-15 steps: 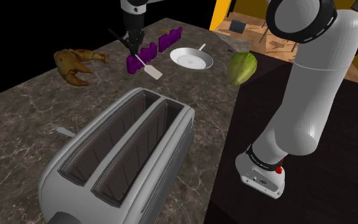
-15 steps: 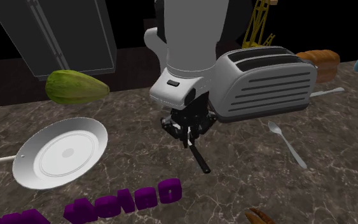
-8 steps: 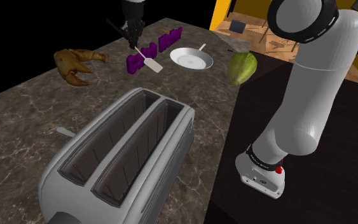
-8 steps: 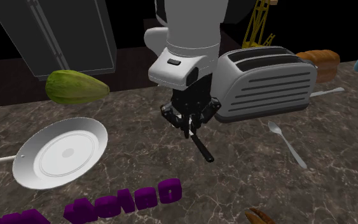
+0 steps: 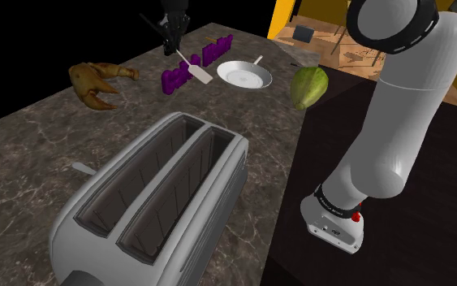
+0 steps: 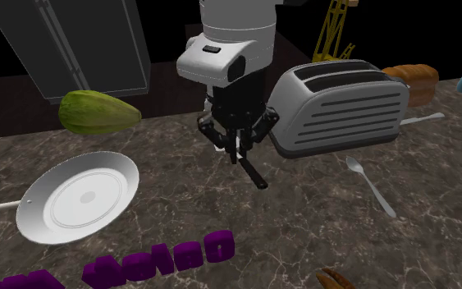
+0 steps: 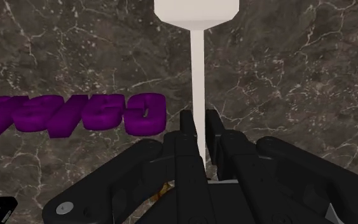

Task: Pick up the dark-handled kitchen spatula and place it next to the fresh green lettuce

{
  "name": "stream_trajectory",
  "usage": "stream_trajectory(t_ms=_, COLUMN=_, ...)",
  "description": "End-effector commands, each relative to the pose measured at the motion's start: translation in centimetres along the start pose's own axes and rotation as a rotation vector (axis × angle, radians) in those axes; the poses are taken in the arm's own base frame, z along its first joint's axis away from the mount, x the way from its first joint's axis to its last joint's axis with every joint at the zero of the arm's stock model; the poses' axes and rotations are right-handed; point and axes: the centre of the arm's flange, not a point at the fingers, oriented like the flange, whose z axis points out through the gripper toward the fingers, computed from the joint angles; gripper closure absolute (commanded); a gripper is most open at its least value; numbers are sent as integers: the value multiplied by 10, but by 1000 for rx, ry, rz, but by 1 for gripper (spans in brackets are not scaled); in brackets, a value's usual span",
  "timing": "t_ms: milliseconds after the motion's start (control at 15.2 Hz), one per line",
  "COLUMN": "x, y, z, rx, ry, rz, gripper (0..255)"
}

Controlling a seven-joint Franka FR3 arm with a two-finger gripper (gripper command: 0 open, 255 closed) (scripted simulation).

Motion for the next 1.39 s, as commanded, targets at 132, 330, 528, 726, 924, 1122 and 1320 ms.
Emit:
stream_trajectory(t_ms=132, x=-36, y=36, z=-4, rx=0, ry=0, rz=0, gripper=255)
stream_trajectory(t_ms=330, x=-64, y=64, z=-6, rx=0, ry=0, rz=0, gripper=255)
stream_trajectory(t_ms=528, x=-93, y=91, z=-8, rx=0, ry=0, rz=0, gripper=255)
stream_trajectory(t_ms=726, x=-121, y=119, z=-10, rx=0, ry=0, rz=0, gripper=255)
stream_trajectory(t_ms=924, x=-149, y=147, z=-12, rx=0, ry=0, rz=0, gripper=255)
stream_trajectory(t_ms=1122, x=-177, y=174, z=-14, rx=0, ry=0, rz=0, gripper=255)
stream_trajectory(t_ms=1320, x=-209, y=205, z=-16, rx=0, ry=0, rz=0, gripper=255)
